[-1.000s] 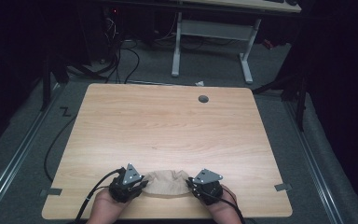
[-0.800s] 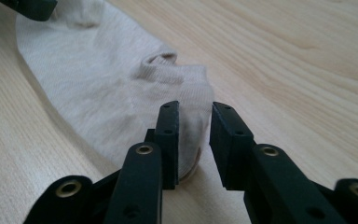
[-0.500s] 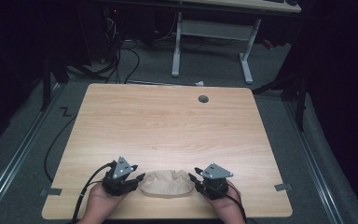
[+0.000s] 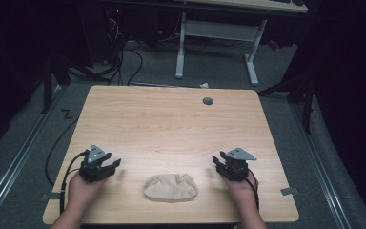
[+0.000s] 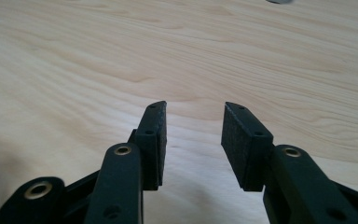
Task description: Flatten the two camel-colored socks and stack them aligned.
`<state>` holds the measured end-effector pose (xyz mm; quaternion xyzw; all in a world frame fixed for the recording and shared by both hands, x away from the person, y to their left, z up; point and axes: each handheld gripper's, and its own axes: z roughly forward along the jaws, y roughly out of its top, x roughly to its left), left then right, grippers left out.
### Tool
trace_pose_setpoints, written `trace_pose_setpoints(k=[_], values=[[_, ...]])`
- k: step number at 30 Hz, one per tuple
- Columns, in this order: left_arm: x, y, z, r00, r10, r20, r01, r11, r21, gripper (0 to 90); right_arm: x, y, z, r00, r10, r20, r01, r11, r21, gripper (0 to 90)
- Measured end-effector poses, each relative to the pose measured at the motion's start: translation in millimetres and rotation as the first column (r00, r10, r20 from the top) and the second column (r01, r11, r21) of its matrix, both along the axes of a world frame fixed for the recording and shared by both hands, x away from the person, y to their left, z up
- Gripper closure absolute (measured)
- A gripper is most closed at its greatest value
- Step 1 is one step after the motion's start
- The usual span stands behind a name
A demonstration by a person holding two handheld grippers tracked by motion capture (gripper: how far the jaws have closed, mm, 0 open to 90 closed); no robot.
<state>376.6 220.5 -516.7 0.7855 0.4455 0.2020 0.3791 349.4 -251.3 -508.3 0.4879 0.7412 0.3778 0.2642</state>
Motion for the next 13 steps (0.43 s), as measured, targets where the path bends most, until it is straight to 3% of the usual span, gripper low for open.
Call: trace_pose_setpoints(k=[3, 7, 9, 10, 13], values=[[4.8, 9.3, -2.0, 0.9989, 0.041, -0.023, -0.041, 0.9987, -0.030, 49.8, 6.0, -11.7, -3.4, 0.9991, -0.042, -0.009, 0.042, 0.999, -0.023, 59.9], [3.5, 8.1, 0.5, 0.9990, 0.043, -0.011, -0.043, 0.9975, -0.056, 49.2, 3.6, -24.5, -8.9, 0.9970, -0.071, -0.030, 0.071, 0.997, -0.005, 59.8], [3.2, 6.9, 0.0, 0.9994, 0.033, -0.012, -0.034, 0.9980, -0.054, 49.2, 2.2, -25.0, -9.2, 0.9976, -0.059, -0.035, 0.059, 0.998, -0.004, 59.6], [1.9, 4.4, -2.1, 0.9997, 0.022, -0.014, -0.022, 0.9993, -0.029, 49.2, 0.8, -23.8, -7.9, 0.9982, -0.054, -0.028, 0.053, 0.999, -0.006, 59.4], [-0.4, 5.1, -3.0, 0.9997, 0.014, -0.021, -0.014, 0.9995, -0.030, 49.1, -0.8, -21.4, -5.8, 0.9989, -0.043, -0.019, 0.042, 0.999, -0.009, 59.3]])
